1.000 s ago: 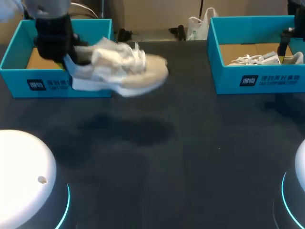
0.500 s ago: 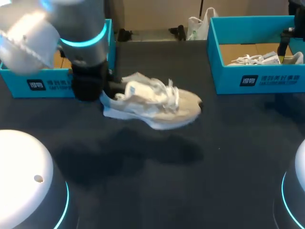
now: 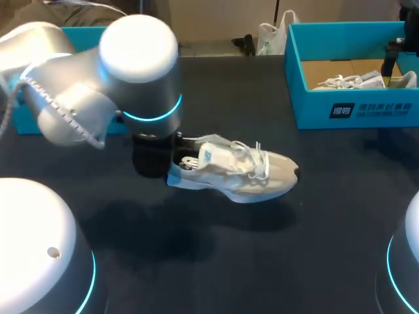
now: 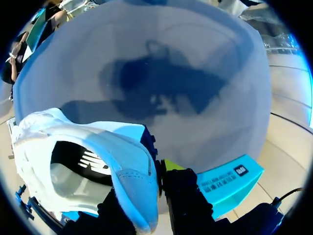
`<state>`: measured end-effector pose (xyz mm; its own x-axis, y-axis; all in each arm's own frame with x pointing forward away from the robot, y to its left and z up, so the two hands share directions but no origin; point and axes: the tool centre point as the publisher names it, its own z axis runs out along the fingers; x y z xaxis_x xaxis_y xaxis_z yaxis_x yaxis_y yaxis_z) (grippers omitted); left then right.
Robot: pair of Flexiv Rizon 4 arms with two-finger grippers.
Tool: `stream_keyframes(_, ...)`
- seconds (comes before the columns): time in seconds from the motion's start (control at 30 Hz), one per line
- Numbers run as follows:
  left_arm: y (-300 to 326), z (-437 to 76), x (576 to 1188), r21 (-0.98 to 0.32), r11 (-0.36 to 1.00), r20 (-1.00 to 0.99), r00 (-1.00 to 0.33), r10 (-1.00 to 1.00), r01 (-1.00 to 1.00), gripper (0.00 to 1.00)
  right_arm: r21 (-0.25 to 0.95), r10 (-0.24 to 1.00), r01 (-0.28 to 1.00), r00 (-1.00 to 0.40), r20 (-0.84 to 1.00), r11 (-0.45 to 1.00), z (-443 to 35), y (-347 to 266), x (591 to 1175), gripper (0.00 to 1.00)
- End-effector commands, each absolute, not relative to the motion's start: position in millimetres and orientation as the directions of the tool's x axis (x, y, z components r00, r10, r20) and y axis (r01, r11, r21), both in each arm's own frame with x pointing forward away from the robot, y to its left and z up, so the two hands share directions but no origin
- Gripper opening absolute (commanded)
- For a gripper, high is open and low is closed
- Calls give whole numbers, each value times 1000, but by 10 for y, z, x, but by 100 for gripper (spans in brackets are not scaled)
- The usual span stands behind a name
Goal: Take the shoe out of the shoebox, open the shoe tongue, remove and reinsert the insole, then place the shoe into the shoebox
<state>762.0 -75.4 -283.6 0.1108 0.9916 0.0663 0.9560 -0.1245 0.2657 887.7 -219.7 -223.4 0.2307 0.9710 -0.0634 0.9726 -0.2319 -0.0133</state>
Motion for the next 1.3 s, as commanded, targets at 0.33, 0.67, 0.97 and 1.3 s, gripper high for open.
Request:
stream_keyframes(0.33, -1030, -3035, 7574, 172, -143, 87, 129, 988, 975, 0, -11, 971, 972, 232, -64, -233, -2236, -2193, 8874, 100)
stream_keyframes(0.67, -1067, -3360, 7442, 143, -125, 96, 112, 989, 982, 0, -11, 971, 972, 232, -64, -233, -2236, -2193, 8874, 100)
stream_keyframes(0.97, -1178, -3593, 7296, 66, -148, 100, 142, 985, 987, 0, -11, 971, 972, 232, -64, -233, -2236, -2193, 8874, 100)
stream_keyframes(1.3, -1283, -3716, 7169, 39, -148, 124, 142, 982, 988, 0, -11, 971, 972, 232, -64, -233, -2236, -2193, 8874, 100)
